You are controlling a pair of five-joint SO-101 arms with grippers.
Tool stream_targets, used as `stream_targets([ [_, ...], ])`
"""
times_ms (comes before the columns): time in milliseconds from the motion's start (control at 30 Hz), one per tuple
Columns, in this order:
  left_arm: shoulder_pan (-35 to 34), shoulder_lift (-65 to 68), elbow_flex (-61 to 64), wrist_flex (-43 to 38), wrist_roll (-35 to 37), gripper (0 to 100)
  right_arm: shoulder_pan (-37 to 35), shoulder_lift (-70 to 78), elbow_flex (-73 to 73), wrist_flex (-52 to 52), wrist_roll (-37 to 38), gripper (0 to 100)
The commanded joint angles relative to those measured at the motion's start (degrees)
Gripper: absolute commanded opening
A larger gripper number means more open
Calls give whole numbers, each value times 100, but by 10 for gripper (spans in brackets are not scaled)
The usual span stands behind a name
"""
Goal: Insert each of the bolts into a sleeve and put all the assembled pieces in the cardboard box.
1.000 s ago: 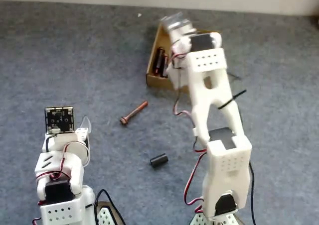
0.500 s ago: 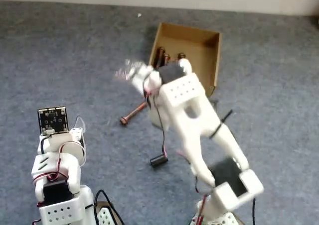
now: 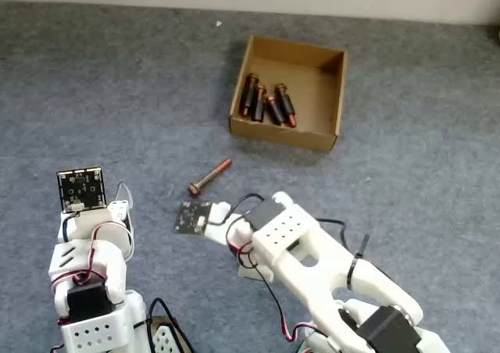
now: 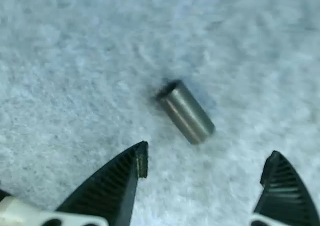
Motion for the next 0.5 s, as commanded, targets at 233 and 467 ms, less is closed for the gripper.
stream_targets([
  [233, -22, 4, -84, -123, -53, 178, -136, -224, 110, -989, 70, 331],
  [467, -22, 4, -66, -123, -53, 178, -215, 673, 171, -1059, 70, 331],
])
